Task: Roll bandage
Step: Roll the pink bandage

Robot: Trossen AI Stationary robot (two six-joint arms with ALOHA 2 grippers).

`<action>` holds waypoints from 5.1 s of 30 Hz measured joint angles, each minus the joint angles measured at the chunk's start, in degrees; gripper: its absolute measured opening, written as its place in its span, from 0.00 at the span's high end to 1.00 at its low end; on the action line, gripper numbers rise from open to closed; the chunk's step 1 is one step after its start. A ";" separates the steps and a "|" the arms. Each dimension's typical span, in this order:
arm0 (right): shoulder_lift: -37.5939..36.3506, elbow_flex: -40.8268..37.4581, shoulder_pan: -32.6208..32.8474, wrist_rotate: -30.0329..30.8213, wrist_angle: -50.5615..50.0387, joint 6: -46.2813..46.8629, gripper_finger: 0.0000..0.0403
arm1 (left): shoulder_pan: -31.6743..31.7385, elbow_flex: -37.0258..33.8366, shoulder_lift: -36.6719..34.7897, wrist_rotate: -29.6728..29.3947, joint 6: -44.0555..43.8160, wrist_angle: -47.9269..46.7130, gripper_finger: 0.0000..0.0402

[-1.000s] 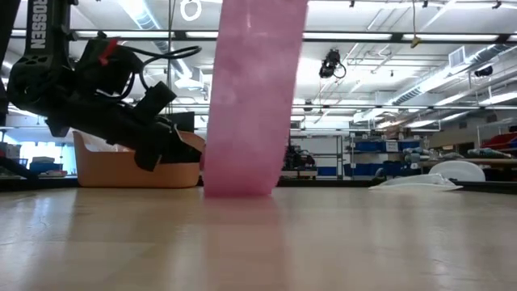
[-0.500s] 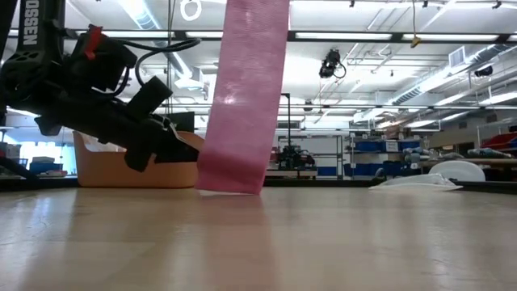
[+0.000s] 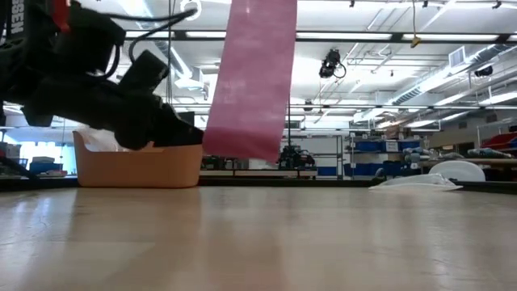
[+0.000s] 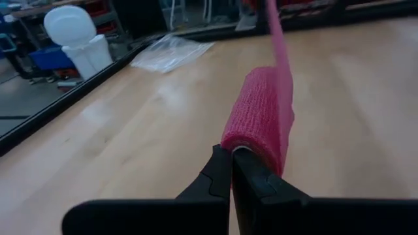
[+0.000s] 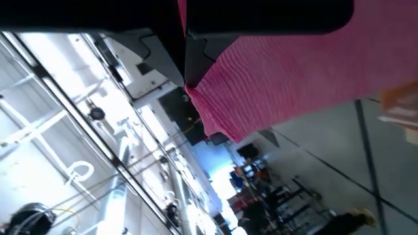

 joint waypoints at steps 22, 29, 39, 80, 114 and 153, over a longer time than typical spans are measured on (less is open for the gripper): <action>0.07 0.02 -13.73 -3.47 1.30 4.44 1.00 | -19.34 14.35 0.00 -3.69 0.86 -4.38 0.99; 0.07 0.02 -17.48 -5.93 1.68 6.90 1.00 | -25.07 21.03 -0.07 -8.59 -3.40 -15.63 0.99; 0.07 0.02 -16.20 -9.19 9.82 5.05 1.00 | -25.34 21.33 -0.04 -13.78 -18.51 -31.63 0.99; -1.05 0.96 0.19 -14.88 20.74 8.85 1.00 | -15.18 23.19 -0.01 -9.64 -36.17 -42.47 0.99; -1.57 0.98 -13.34 -15.03 13.28 8.02 1.00 | -30.15 30.80 -0.79 -13.90 -18.07 -41.20 0.99; -0.20 -34.04 -33.56 -47.31 -6.83 58.46 0.97 | -50.32 45.92 -5.09 -40.58 -18.91 -66.25 0.99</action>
